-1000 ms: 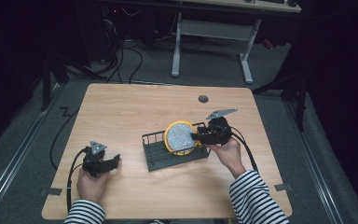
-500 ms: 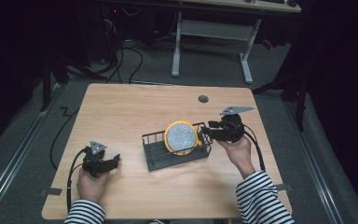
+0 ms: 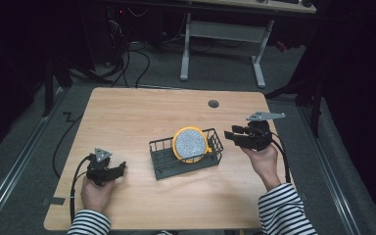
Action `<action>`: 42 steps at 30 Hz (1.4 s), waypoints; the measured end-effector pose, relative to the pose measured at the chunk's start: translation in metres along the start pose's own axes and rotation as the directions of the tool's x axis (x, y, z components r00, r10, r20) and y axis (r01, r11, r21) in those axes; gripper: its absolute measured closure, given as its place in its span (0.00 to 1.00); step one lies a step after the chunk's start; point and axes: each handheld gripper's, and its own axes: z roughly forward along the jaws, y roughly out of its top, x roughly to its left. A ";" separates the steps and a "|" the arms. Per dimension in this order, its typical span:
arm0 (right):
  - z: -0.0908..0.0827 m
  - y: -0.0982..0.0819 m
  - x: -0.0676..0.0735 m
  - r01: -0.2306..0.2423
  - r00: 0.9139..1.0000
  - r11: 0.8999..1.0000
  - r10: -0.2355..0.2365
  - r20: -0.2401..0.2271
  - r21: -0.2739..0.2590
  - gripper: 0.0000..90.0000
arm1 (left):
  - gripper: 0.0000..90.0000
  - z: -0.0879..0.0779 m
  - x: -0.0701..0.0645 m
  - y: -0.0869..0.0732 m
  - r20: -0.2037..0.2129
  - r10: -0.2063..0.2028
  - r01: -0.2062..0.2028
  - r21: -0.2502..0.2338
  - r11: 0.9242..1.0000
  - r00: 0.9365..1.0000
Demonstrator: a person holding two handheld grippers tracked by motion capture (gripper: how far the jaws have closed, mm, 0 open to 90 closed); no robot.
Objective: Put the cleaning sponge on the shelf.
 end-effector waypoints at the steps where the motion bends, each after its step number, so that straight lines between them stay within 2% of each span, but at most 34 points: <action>1: -0.002 0.000 0.000 -0.002 1.000 1.000 0.002 0.004 -0.001 0.61 | 0.33 0.000 0.000 0.000 0.000 0.000 0.000 0.000 1.000 1.000; 7: -0.011 -0.002 -0.005 -0.001 1.000 1.000 0.001 0.021 -0.011 0.62 | 0.33 0.000 0.000 0.000 0.001 -0.001 0.001 -0.001 1.000 1.000; 17: -0.023 -0.015 -0.016 -0.049 0.998 0.999 0.050 0.048 -0.015 0.62 | 0.33 0.000 0.000 0.000 0.003 -0.003 0.003 -0.002 1.000 1.000; 24: -0.036 -0.020 -0.016 -0.038 0.997 0.999 0.040 0.072 -0.029 0.61 | 0.32 0.000 0.001 0.000 0.007 -0.003 0.003 0.000 1.000 1.000; 29: -0.040 -0.030 -0.020 -0.061 0.995 0.998 0.062 0.084 -0.020 0.61 | 0.32 0.000 0.001 0.000 0.007 -0.003 0.003 0.000 1.000 1.000; 37: -0.047 -0.048 -0.026 -0.109 0.990 0.993 0.113 0.089 -0.043 0.61 | 0.32 0.000 0.001 0.000 0.005 -0.002 0.002 -0.001 1.000 1.000; 42: -0.047 -0.061 -0.028 -0.123 0.987 0.992 0.126 0.096 -0.037 0.61 | 0.32 0.000 0.000 0.000 0.004 -0.002 0.002 -0.001 1.000 1.000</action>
